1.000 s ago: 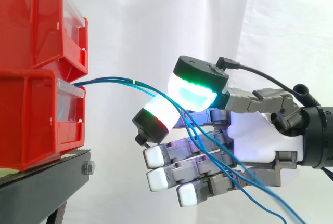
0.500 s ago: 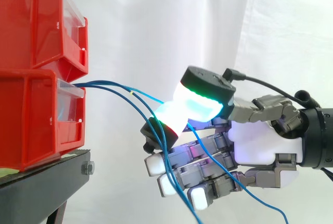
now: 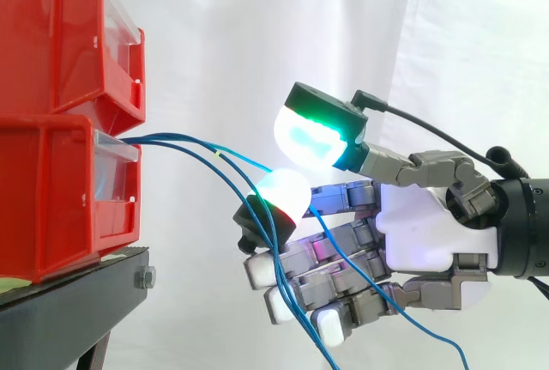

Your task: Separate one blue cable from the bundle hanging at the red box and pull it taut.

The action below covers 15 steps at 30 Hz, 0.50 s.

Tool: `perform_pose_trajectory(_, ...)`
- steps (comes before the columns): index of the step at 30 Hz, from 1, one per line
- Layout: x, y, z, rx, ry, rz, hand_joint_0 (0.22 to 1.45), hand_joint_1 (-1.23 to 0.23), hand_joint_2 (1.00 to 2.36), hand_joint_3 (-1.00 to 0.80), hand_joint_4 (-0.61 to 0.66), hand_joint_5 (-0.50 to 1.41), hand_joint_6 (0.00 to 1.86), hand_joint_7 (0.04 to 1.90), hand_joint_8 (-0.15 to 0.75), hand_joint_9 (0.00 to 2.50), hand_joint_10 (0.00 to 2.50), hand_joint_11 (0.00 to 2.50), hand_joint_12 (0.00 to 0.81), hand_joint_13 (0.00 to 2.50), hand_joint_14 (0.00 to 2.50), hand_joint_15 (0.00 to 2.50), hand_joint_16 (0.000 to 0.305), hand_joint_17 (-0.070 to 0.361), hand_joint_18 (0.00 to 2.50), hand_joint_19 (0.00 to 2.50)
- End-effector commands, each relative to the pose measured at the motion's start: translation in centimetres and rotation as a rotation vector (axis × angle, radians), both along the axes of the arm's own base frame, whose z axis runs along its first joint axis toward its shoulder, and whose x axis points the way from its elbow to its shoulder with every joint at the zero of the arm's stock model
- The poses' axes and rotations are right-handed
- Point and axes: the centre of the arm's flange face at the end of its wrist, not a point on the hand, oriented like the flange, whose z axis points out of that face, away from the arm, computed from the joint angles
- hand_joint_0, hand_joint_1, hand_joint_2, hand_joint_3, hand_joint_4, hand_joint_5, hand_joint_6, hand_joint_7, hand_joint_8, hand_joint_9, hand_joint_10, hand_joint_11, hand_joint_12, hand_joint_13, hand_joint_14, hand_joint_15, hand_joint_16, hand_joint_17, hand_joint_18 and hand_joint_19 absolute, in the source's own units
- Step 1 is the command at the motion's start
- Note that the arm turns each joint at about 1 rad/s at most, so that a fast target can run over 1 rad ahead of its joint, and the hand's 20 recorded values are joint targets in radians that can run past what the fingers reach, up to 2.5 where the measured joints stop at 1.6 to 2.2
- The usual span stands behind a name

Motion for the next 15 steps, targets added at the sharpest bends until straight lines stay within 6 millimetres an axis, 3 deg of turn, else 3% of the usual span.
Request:
perform_pose_trajectory(1, 0.01, 0.00, 0.00, -0.001, 0.000, 0.000, 0.51, -0.51, 1.00, -0.50, 0.17, -0.19, 0.67, 1.16, 0.294, 0.90, 0.02, 1.13, 0.364, 0.97, 0.02, 0.79, 0.046, 0.103, 0.89, 0.66)
perform_pose_trajectory(3, 0.03, -0.01, -0.35, -0.003, 0.004, -0.002, 0.51, -0.51, 1.00, -0.50, 0.17, -0.19, 0.66, 1.15, 0.295, 0.91, 0.02, 1.26, 0.372, 1.02, 0.02, 0.92, 0.046, 0.103, 0.90, 0.67)
perform_pose_trajectory(5, 0.06, 0.11, -0.33, -0.004, 0.003, 0.000, 0.51, -0.53, 1.00, -0.50, 0.18, -0.20, 0.64, 1.15, 0.286, 0.91, 0.01, 1.66, 0.362, 1.09, 0.02, 1.27, 0.046, 0.103, 0.89, 0.71)
perform_pose_trajectory(7, 0.10, 0.20, -0.30, -0.007, 0.001, -0.002, 0.51, -0.54, 1.00, -0.50, 0.18, -0.20, 0.61, 1.18, 0.296, 0.88, 0.06, 1.75, 0.354, 1.10, 0.02, 1.43, 0.046, 0.103, 0.90, 0.73)
perform_pose_trajectory(8, 0.11, 0.20, -0.29, -0.008, -0.001, -0.002, 0.51, -0.54, 1.00, -0.50, 0.18, -0.20, 0.61, 1.17, 0.298, 0.81, 0.28, 1.65, 0.350, 1.11, 0.01, 1.50, 0.046, 0.103, 0.90, 0.74)
perform_pose_trajectory(10, 0.14, 0.19, -0.26, -0.013, -0.003, -0.003, 0.51, -0.55, 1.00, -0.50, 0.19, -0.20, 0.59, 1.19, 0.301, 0.78, 0.35, 1.62, 0.344, 1.12, 0.01, 1.60, 0.046, 0.103, 0.90, 0.75)
perform_pose_trajectory(11, 0.14, 0.19, -0.26, -0.014, -0.003, -0.003, 0.51, -0.55, 1.00, -0.50, 0.19, -0.20, 0.58, 1.20, 0.309, 0.76, 0.39, 1.62, 0.340, 1.11, 0.11, 1.69, 0.045, 0.101, 0.90, 0.79)
perform_pose_trajectory(15, 0.15, 0.30, -0.26, -0.031, 0.000, -0.002, 0.51, -0.56, 1.00, -0.50, 0.19, -0.19, 0.56, 1.21, 0.311, 0.74, 0.46, 1.62, 0.340, 1.04, 0.51, 1.67, 0.045, 0.101, 0.93, 0.84)
